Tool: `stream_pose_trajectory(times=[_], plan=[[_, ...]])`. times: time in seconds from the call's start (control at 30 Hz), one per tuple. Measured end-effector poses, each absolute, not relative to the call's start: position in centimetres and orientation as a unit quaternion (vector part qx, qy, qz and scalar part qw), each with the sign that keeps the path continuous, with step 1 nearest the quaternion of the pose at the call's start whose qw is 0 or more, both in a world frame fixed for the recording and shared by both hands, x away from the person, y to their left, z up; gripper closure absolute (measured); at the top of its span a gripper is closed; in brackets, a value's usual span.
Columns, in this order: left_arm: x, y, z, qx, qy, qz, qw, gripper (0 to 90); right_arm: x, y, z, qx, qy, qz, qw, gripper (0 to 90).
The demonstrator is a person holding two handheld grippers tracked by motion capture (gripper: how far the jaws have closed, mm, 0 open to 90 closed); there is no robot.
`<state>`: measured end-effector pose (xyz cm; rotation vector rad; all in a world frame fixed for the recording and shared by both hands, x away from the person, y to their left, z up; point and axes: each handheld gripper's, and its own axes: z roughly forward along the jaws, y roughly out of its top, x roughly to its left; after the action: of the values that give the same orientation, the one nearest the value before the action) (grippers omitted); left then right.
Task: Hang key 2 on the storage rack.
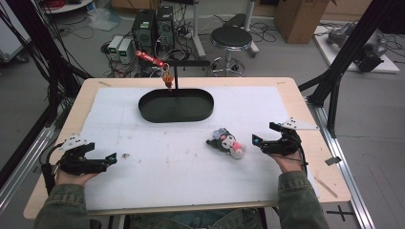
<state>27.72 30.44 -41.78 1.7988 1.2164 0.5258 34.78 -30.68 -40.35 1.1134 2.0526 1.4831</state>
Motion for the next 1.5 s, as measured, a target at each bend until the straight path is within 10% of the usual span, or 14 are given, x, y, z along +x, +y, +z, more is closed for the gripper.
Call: stream_pose_trajectory(times=[1.5], plan=[[27.7,30.4,-42.4,0.736,0.477,0.195,0.439,2.1,38.6,-22.8,-39.7,0.349,0.832,0.411,0.129,0.4]])
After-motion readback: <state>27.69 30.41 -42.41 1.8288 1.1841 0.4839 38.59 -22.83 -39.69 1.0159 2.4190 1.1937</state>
